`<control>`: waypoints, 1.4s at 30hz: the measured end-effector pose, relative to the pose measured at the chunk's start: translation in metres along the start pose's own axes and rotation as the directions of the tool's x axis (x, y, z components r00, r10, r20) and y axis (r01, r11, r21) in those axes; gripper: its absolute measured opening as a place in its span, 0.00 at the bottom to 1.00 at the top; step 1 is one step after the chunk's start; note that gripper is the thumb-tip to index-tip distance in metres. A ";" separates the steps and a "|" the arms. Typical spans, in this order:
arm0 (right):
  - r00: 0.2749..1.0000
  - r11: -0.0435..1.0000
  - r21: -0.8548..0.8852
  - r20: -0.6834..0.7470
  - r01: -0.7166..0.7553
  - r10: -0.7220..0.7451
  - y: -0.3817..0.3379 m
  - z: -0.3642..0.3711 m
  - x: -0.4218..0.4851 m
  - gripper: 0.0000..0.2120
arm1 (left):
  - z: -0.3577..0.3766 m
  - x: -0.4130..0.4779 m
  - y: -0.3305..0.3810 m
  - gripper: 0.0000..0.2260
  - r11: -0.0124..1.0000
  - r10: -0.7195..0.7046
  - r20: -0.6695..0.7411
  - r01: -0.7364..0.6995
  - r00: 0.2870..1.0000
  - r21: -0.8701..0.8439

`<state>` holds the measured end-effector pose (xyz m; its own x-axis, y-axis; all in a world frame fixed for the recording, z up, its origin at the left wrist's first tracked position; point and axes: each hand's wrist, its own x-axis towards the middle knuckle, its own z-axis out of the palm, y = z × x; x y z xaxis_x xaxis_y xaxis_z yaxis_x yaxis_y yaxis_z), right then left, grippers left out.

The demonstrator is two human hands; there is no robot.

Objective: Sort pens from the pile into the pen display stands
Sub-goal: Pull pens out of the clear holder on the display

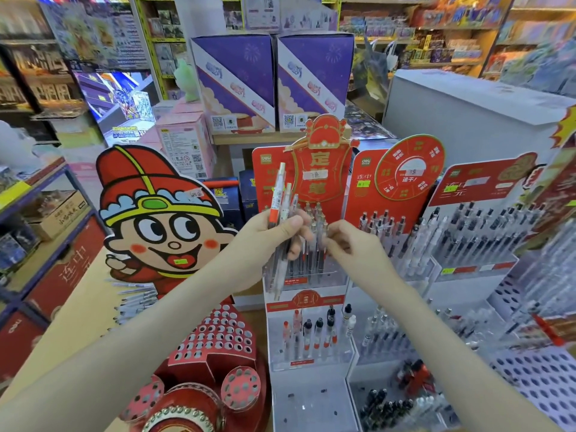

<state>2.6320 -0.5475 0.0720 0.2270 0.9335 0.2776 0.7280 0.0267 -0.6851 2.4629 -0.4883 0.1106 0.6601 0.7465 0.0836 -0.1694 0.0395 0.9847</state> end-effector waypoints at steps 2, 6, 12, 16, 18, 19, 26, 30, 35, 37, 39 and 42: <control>1.000 0.999 -0.039 0.000 0.001 -0.001 -0.003 -0.003 -0.001 0.02 | 0.000 0.000 0.001 0.05 0.999 -0.003 0.019 0.002 1.000 0.035; 0.972 0.983 0.133 -0.214 0.126 -0.095 -0.028 -0.019 -0.007 0.08 | 0.001 0.000 0.005 0.11 0.987 -0.008 0.080 -0.005 0.997 0.161; 0.996 0.869 0.488 -0.066 0.081 -0.056 -0.054 -0.039 -0.002 0.05 | 0.015 0.002 0.018 0.13 0.951 -0.034 0.217 -0.035 0.976 0.307; 0.984 0.791 0.602 -0.176 0.108 0.000 -0.046 -0.056 0.003 0.09 | 0.012 0.003 0.031 0.14 0.953 -0.118 0.225 0.047 0.967 0.300; 0.969 0.757 0.641 -0.245 0.128 0.043 -0.040 -0.067 0.008 0.09 | 0.008 0.002 0.038 0.09 0.924 -0.157 0.192 0.075 0.969 0.375; 0.968 0.754 0.643 -0.248 0.132 0.042 -0.038 -0.072 0.009 0.10 | 0.007 0.001 0.040 0.07 0.912 -0.148 0.176 0.065 0.973 0.404; 0.990 0.907 0.398 -0.060 0.140 -0.127 -0.035 -0.096 0.000 0.06 | -0.003 0.009 0.043 0.05 0.933 -0.049 -0.053 0.065 0.997 0.353; 0.956 0.962 0.252 0.242 0.101 -0.164 -0.043 -0.106 -0.007 0.04 | -0.007 0.012 0.049 0.05 0.846 0.101 -0.060 -0.054 0.993 0.531; 0.914 0.986 0.132 0.378 0.105 -0.148 -0.056 -0.094 0.009 0.12 | 0.007 0.007 0.060 0.03 0.548 0.183 0.280 -0.334 0.943 0.767; 0.889 0.981 0.176 0.432 0.080 -0.150 -0.058 -0.087 0.016 0.16 | 0.011 0.009 0.061 0.07 0.515 0.186 0.304 -0.356 0.935 0.780; 0.872 0.967 0.254 0.470 0.018 -0.140 -0.058 -0.088 0.019 0.17 | 0.015 0.009 0.060 0.07 0.503 0.244 0.281 -0.368 0.928 0.782; 0.862 0.981 0.176 0.483 0.079 -0.156 -0.053 -0.090 0.018 0.16 | 0.013 0.009 0.057 0.05 0.509 0.409 0.164 -0.374 0.898 0.776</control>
<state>2.6559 -0.5643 0.1743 -0.2305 0.9729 0.0208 0.6188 0.1630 -0.7685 2.4689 -0.4881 0.1690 0.6435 0.5772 0.5027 0.2347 -0.7739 0.5882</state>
